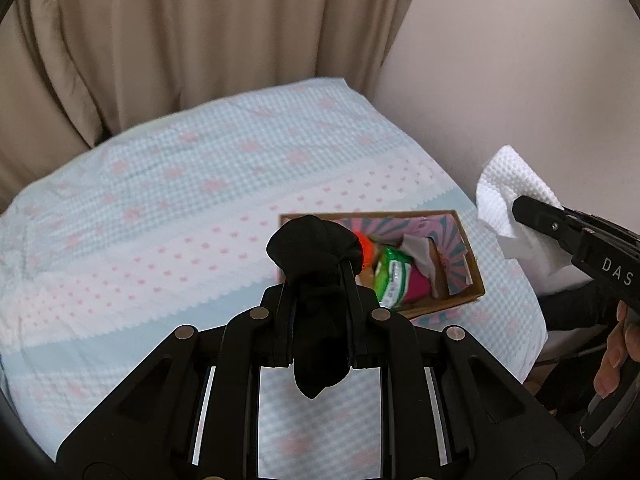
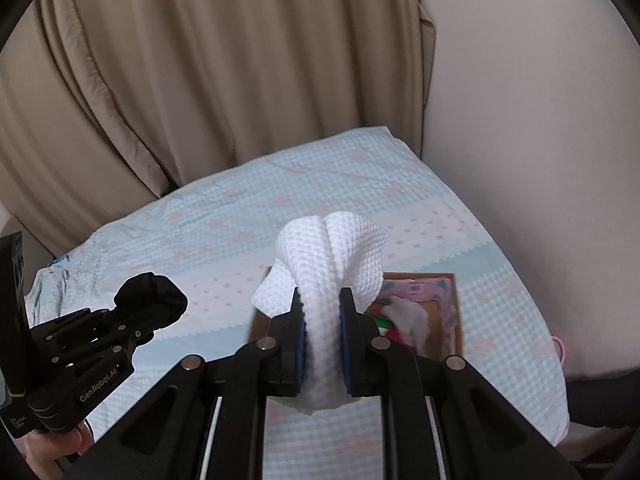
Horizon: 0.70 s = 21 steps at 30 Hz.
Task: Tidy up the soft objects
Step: 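Carry the black item and white tissue into the box and open both grippers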
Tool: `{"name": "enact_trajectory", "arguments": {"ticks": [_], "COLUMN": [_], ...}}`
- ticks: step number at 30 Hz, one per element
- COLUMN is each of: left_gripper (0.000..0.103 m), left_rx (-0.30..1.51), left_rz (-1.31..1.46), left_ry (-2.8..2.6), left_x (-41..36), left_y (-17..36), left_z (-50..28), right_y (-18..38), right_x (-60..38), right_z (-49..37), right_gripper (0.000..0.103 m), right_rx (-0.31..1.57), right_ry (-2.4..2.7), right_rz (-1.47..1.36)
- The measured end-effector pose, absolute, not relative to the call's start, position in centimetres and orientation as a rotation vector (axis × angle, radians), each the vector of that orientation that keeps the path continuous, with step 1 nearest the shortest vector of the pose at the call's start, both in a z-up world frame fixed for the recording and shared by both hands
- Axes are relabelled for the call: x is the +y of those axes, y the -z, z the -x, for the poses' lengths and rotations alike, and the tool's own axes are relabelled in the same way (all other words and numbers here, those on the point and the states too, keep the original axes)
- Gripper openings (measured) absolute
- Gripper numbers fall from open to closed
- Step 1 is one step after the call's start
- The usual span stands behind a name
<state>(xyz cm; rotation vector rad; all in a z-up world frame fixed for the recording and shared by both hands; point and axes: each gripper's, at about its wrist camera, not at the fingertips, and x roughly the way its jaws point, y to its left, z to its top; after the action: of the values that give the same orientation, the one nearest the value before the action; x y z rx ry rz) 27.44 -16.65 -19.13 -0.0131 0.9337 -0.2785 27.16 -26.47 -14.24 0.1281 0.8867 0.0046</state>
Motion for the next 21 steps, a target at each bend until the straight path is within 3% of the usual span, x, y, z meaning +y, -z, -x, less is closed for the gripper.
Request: {"name": "enact_trajectory", "arguments": {"ticks": [9,21], "left_gripper": [0.015,0.015], "left_rx": [1.033,1.206], "left_rz": [0.008,0.027], "left_ry": [0.241,0.166], "left_x": [-22.7,-24.9], "left_y": [25.2,33.2], "left_z": [-31.0,-34.7], "right_y": [19.8,27.6], "right_x": [-33.0,-35.0], "right_z": [-31.1,-35.8], "right_gripper": [0.013,0.013], "right_rx": [0.999,1.157], "right_ry": [-0.019,-0.128], "right_rz": [-0.139,-0.187]}}
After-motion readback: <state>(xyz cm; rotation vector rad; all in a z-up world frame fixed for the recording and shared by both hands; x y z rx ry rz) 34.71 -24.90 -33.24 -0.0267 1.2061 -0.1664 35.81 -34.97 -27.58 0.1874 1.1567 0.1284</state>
